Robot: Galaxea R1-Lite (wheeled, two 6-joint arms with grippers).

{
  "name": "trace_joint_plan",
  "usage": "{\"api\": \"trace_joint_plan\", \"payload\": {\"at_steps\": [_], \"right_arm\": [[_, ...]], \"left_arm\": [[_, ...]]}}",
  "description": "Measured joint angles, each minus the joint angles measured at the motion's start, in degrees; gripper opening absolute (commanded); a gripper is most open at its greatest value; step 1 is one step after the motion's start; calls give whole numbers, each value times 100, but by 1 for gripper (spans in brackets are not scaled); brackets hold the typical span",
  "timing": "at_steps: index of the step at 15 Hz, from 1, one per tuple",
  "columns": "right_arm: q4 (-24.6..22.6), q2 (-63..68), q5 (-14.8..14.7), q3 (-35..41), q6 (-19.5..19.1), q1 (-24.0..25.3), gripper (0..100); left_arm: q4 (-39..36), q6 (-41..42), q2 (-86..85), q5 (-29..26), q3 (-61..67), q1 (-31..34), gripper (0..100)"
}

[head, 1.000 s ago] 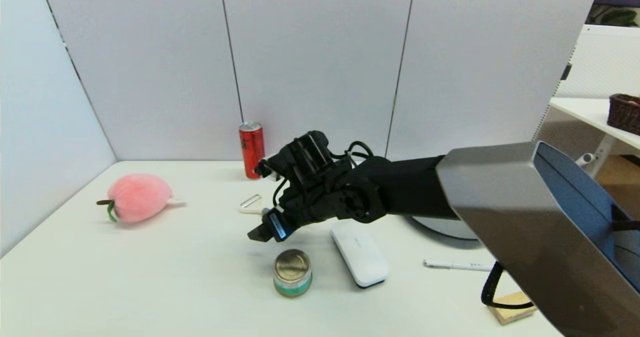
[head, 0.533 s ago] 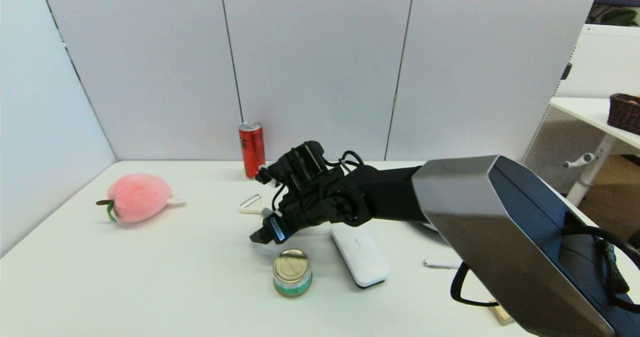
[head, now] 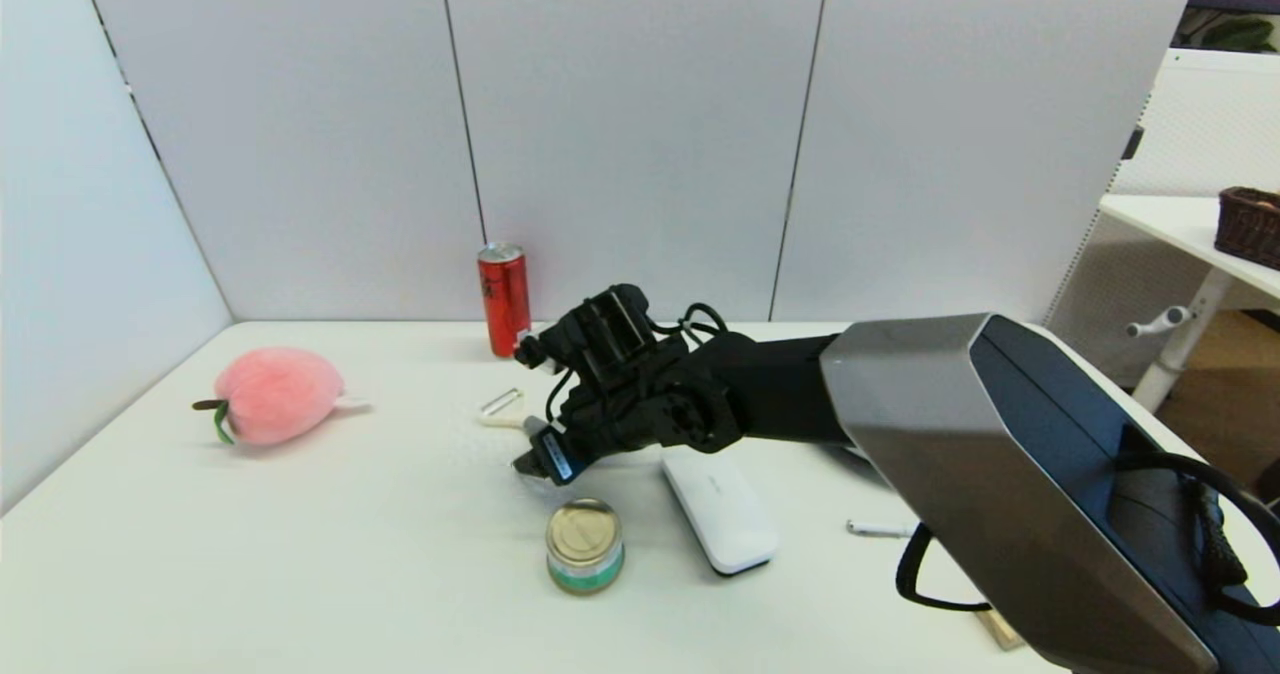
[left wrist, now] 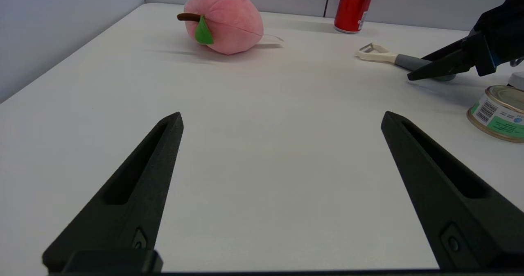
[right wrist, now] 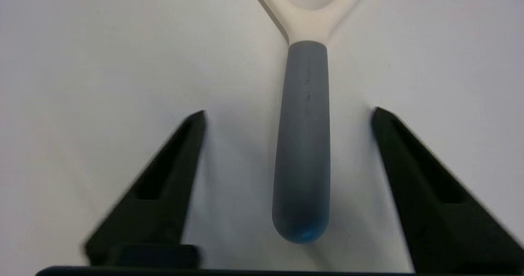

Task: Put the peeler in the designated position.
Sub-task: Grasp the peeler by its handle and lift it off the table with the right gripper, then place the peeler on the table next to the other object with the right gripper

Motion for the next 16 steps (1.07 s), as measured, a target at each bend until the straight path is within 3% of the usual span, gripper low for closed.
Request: {"api": "trace_joint_plan", "payload": {"at_steps": [11, 16], "right_arm": [[-50, -127, 5, 2, -45, -12, 0], [-55, -714, 50, 2, -26, -325, 0]], "left_arm": [[-2, -2, 0, -2, 0, 0, 100], [-5, -7, 0, -2, 0, 0, 100]]}}
